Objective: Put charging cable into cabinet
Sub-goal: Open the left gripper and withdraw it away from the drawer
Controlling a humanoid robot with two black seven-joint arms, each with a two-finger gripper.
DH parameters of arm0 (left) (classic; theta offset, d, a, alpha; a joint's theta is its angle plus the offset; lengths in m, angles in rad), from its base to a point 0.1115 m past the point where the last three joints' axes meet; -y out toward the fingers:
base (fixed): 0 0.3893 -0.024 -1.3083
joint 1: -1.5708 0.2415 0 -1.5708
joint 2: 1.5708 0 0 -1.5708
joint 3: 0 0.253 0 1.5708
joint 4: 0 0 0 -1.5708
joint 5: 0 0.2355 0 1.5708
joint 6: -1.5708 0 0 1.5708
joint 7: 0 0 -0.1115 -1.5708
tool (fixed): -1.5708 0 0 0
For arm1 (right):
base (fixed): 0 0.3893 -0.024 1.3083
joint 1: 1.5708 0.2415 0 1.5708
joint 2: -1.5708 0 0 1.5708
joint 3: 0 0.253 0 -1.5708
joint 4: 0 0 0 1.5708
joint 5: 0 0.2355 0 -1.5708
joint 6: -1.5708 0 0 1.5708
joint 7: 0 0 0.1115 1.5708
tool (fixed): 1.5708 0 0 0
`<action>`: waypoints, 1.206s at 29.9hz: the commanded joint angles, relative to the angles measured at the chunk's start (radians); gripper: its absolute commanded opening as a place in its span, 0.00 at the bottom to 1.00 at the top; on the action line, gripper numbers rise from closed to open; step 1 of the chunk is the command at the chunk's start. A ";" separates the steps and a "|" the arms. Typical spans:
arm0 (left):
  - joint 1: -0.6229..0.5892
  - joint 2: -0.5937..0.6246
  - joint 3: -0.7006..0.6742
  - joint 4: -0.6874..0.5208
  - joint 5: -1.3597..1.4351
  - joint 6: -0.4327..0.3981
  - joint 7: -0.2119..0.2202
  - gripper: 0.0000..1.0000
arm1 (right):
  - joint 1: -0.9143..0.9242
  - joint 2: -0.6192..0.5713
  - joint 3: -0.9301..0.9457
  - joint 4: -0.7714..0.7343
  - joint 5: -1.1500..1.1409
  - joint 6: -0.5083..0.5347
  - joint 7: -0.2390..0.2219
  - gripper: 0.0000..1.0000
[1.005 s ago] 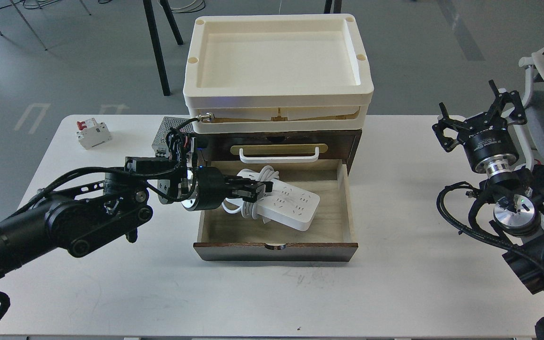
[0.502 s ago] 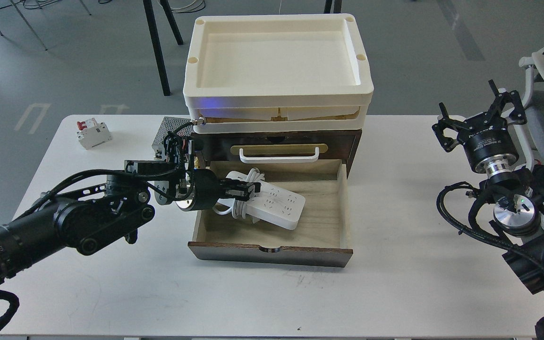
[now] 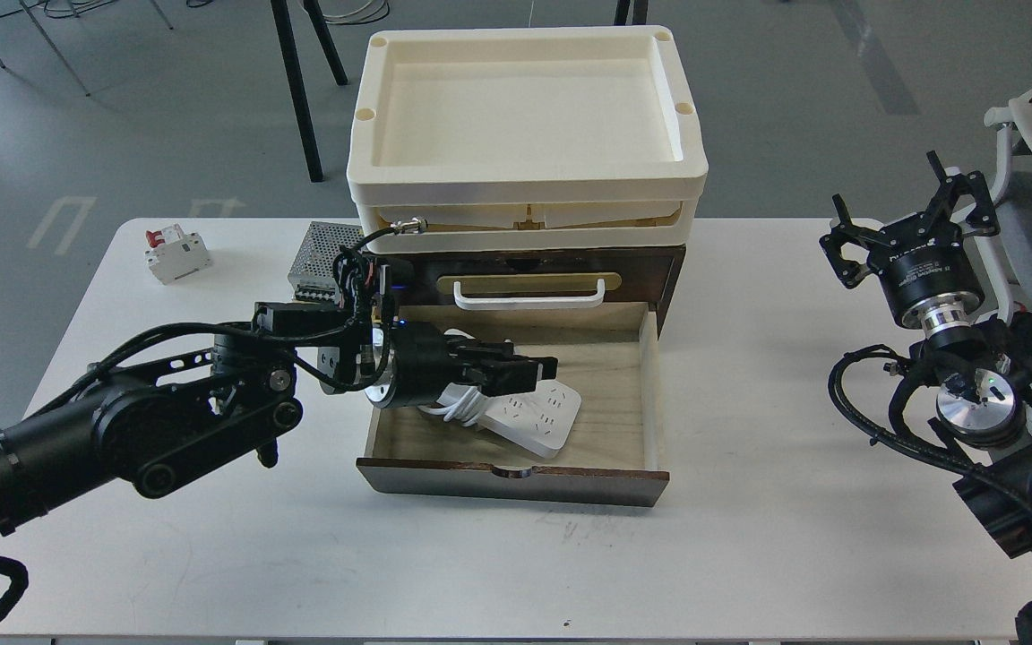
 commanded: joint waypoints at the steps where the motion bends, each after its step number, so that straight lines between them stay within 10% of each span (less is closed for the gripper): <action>1: 0.002 0.015 -0.063 -0.101 -0.041 -0.006 -0.041 0.80 | 0.000 0.000 0.000 0.000 0.000 0.000 0.000 1.00; 6: -0.010 0.053 -0.303 -0.218 -0.232 -0.007 -0.149 0.87 | 0.000 0.000 -0.001 -0.002 -0.001 0.000 0.000 1.00; 14: -0.009 0.032 -0.706 -0.083 -0.878 -0.029 -0.065 0.99 | 0.012 0.000 -0.021 -0.006 0.000 0.000 0.000 1.00; 27: 0.066 0.118 -0.744 0.568 -1.564 -0.105 -0.045 0.99 | 0.014 0.001 0.045 -0.009 0.014 -0.090 -0.001 1.00; 36: 0.192 0.015 -0.733 0.705 -1.592 -0.105 -0.045 0.99 | 0.014 0.001 0.058 -0.009 0.015 -0.092 -0.001 1.00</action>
